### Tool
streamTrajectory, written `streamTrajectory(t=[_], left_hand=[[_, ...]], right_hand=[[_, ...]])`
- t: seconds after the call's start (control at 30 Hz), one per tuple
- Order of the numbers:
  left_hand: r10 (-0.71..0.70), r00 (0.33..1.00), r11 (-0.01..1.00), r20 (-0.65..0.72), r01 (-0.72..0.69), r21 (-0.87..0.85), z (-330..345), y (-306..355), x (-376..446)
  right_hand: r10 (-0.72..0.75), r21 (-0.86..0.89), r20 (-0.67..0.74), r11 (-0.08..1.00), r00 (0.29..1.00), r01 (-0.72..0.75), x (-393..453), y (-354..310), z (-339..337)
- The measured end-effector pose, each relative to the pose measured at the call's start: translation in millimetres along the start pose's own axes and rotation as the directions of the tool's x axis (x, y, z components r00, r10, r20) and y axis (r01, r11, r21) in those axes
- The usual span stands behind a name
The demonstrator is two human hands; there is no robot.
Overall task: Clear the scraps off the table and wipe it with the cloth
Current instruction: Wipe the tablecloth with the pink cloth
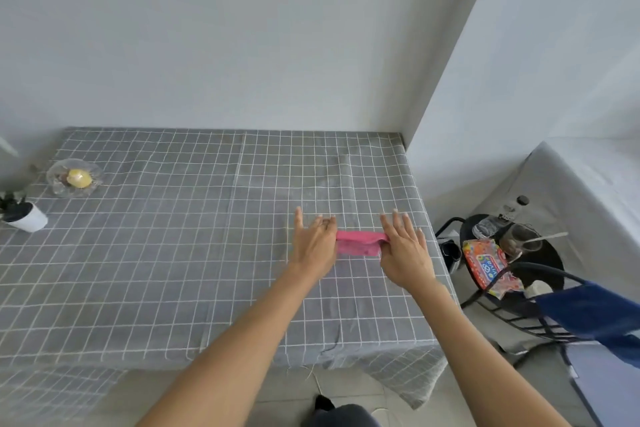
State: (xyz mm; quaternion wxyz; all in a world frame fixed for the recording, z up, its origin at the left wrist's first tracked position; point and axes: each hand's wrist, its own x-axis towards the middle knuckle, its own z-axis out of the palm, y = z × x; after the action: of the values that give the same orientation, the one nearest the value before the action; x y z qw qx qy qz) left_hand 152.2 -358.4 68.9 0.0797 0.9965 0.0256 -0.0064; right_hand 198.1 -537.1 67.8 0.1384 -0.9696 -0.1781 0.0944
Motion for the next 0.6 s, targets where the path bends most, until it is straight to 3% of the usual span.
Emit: streamTrajectory(t=[0.17, 0.23, 0.33, 0.4, 0.47, 0.6], left_hand=[[-0.018, 0.973, 0.997, -0.229, 0.000, -0.077, 17.1, 31.6, 8.5], [-0.031, 0.966, 0.995, -0.259, 0.004, -0.103, 34.1, 40.7, -0.6], [-0.024, 1.000, 0.999, 0.016, 0.025, -0.033, 66.0, 54.9, -32.5], [-0.023, 0.985, 0.999, 0.170, 0.014, 0.050, 82.6, 59.0, -54.8], [-0.025, 0.972, 0.997, 0.235, 0.006, 0.080, 92.2, 61.2, -69.4], [-0.041, 0.963, 0.996, 0.267, 0.017, 0.090, 92.7, 64.8, -82.1]], right_hand=[[-0.025, 0.149, -0.227, 0.987, 0.974, 0.060, -2.8, 27.1, 0.4], [-0.023, 0.180, -0.253, 0.981, 0.967, 0.070, -12.2, 38.1, 13.1], [-0.009, 0.126, -0.090, 0.992, 0.996, 0.020, -40.1, 64.5, 48.5], [-0.027, 0.053, 0.073, 0.998, 0.997, 0.023, -63.0, 81.9, 73.6], [-0.050, 0.008, 0.156, 0.999, 0.986, 0.050, -79.7, 93.9, 91.4], [-0.067, -0.008, 0.186, 0.998, 0.980, 0.070, -90.3, 95.8, 99.0]])
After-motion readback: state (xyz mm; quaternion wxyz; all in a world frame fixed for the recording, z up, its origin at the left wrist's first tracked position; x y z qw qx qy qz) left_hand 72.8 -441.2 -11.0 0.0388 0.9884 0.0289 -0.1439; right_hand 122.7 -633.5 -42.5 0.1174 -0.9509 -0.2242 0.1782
